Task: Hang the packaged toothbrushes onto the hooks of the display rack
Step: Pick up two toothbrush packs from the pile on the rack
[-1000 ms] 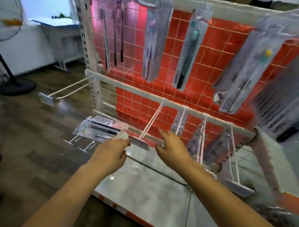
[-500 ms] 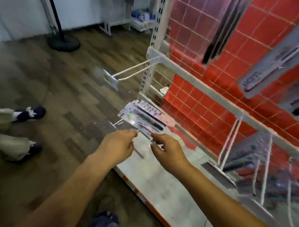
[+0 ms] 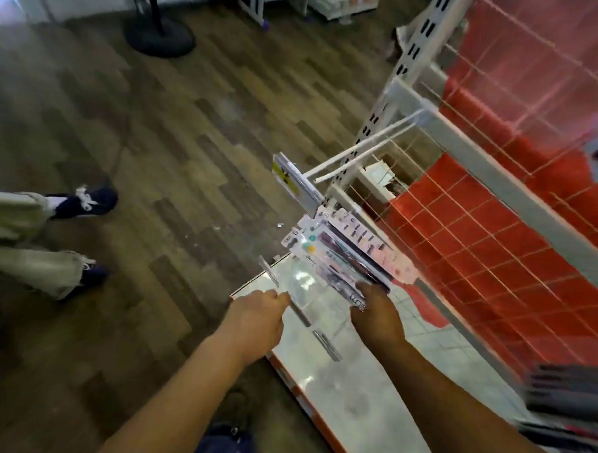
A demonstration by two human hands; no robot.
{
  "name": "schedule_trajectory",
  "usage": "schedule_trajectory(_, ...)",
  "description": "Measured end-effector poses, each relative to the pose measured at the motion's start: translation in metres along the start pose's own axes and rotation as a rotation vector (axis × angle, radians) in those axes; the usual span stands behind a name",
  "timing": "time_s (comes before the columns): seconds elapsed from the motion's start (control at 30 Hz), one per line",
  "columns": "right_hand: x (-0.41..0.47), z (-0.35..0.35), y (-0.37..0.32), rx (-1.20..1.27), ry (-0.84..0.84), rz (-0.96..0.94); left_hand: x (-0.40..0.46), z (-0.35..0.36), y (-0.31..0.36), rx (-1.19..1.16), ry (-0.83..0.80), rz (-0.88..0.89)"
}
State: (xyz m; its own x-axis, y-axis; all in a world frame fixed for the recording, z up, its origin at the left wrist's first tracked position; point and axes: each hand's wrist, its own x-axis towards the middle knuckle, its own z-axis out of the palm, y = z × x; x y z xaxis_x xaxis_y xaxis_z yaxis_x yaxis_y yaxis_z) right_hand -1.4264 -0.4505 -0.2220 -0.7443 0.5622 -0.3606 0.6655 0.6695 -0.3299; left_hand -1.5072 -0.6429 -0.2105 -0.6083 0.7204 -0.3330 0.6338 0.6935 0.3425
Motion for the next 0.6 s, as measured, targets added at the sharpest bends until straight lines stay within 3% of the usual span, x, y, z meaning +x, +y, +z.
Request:
schedule_trajectory(0.27, 0.063, 0.015, 0.019, -0.233, 0.050, -0.065, 0.043, 0.015, -0.013, 0.007, -0.077, 0.032)
schedule_trajectory(0.6, 0.083, 0.037, 0.028, -0.245, 0.031, 0.007, 0.060, 0.046, -0.022, 0.066, -0.190, 0.040)
